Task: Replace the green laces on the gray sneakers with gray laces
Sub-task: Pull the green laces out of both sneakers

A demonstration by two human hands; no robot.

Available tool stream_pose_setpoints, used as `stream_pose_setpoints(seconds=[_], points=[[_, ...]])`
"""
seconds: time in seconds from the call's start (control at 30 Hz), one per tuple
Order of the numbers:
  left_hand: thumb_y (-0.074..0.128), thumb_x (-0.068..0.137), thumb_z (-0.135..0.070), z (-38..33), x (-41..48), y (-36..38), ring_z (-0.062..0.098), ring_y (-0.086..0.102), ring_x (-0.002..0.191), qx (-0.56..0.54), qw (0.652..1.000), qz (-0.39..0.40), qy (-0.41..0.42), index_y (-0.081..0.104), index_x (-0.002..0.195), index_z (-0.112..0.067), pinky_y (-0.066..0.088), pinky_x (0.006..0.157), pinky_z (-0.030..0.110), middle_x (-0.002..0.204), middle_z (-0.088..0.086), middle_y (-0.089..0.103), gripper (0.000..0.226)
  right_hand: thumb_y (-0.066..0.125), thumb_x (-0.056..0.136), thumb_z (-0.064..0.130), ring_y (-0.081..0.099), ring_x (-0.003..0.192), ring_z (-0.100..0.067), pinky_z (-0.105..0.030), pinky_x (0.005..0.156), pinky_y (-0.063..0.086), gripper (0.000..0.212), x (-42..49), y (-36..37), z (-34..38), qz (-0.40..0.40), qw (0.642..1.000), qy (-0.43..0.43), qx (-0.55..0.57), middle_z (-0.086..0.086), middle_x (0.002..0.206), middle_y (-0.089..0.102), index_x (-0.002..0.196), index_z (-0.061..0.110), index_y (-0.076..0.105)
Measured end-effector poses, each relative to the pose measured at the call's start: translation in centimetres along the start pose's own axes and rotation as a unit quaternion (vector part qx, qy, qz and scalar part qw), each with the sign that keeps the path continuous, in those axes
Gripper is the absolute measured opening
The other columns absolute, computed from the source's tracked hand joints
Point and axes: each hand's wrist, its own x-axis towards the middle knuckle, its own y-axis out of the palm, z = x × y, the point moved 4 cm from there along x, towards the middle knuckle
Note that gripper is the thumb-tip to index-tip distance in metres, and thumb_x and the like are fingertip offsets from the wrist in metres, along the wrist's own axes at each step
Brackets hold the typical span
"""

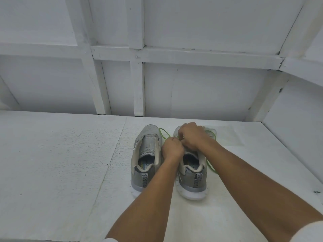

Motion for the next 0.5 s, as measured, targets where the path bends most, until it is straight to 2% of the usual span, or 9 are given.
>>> stream_pose_setpoints(seconds=[0.2, 0.37, 0.5], points=[[0.033, 0.099, -0.017, 0.2, -0.2, 0.0, 0.033, 0.058, 0.109, -0.014, 1.000, -0.005, -0.002, 0.066, 0.115, -0.007, 0.043, 0.086, 0.030, 0.118, 0.015, 0.065, 0.038, 0.053, 0.088, 0.021, 0.046, 0.114, -0.025, -0.039, 0.091, 0.038, 0.018, -0.1, -1.0, -1.5, -0.035, 0.997, 0.030, -0.058, -0.001, 0.113, 0.059, 0.103, 0.018, 0.063], [0.034, 0.098, -0.017, 0.1, -0.4, 0.1, 0.033, 0.058, 0.108, -0.029, 0.999, -0.016, -0.003, 0.066, 0.114, -0.008, 0.043, 0.087, 0.031, 0.118, 0.016, 0.065, 0.037, 0.059, 0.086, 0.023, 0.048, 0.115, -0.023, -0.038, 0.092, 0.042, 0.014, 0.2, -1.3, -2.1, -0.018, 0.999, 0.021, 0.039, 0.004, 0.116, 0.061, 0.096, 0.025, 0.068], [0.034, 0.098, -0.013, -0.1, -0.7, -0.3, 0.033, 0.058, 0.110, -0.032, 0.999, -0.025, 0.004, 0.066, 0.115, -0.007, 0.043, 0.088, 0.031, 0.119, 0.016, 0.065, 0.036, 0.060, 0.086, 0.026, 0.050, 0.113, -0.023, -0.039, 0.092, 0.043, 0.017, 0.0, 0.8, -0.4, -0.003, 0.999, -0.012, 0.042, 0.003, 0.115, 0.062, 0.099, 0.026, 0.071]])
